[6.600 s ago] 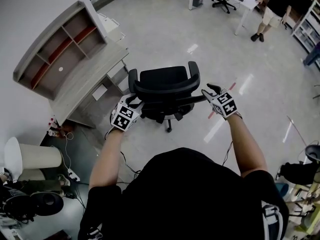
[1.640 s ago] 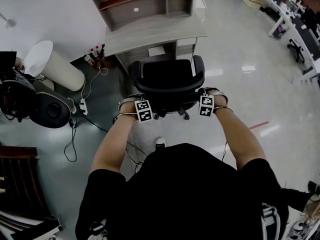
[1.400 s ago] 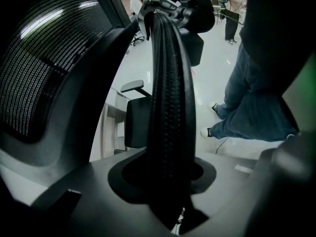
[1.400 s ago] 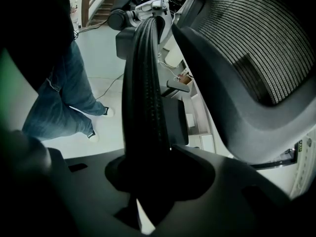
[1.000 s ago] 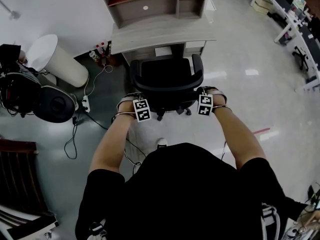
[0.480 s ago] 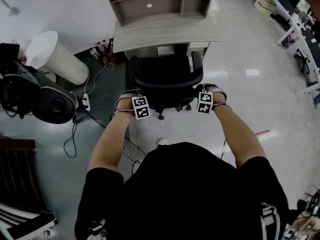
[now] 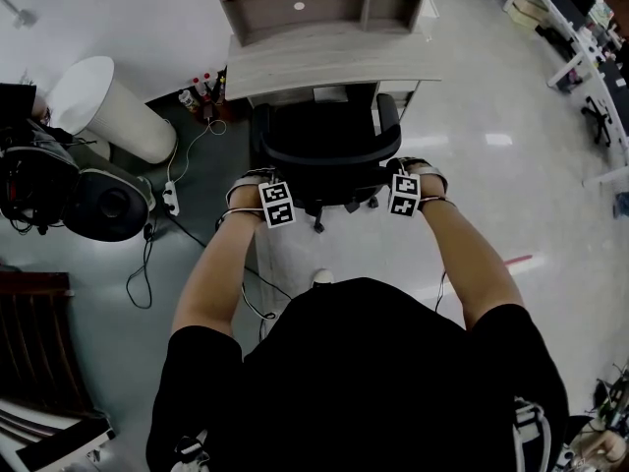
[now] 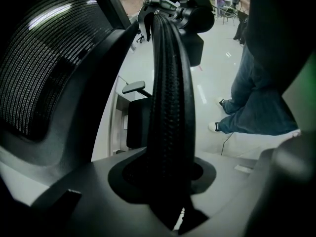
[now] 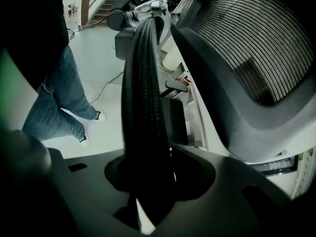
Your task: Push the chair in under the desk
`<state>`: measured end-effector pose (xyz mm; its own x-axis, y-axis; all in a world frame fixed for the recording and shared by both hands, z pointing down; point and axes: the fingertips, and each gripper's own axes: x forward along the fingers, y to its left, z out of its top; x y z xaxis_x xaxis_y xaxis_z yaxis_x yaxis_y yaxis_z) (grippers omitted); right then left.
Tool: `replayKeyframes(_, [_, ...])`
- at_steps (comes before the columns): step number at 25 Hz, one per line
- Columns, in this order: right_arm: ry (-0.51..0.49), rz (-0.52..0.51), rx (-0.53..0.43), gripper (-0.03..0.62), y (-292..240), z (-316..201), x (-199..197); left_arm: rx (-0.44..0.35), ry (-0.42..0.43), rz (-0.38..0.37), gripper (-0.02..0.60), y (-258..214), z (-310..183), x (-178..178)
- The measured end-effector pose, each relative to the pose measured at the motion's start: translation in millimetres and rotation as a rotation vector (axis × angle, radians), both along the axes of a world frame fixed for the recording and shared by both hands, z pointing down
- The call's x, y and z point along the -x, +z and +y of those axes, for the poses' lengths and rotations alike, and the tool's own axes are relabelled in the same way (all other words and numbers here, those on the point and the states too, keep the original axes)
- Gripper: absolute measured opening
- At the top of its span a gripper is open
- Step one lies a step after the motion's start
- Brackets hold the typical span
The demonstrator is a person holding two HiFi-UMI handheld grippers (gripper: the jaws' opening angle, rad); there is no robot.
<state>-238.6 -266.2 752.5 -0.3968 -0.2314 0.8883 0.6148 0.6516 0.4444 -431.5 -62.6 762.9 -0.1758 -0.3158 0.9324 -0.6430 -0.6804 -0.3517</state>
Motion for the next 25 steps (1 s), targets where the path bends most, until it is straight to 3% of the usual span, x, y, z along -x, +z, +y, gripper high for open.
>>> replayKeyframes(25, [0.002, -0.031, -0.009, 0.152, -2.1, -31.5, 65.7, -0.027, -0.014, -0.012, 0.123, -3.3, -27.3, 59.9])
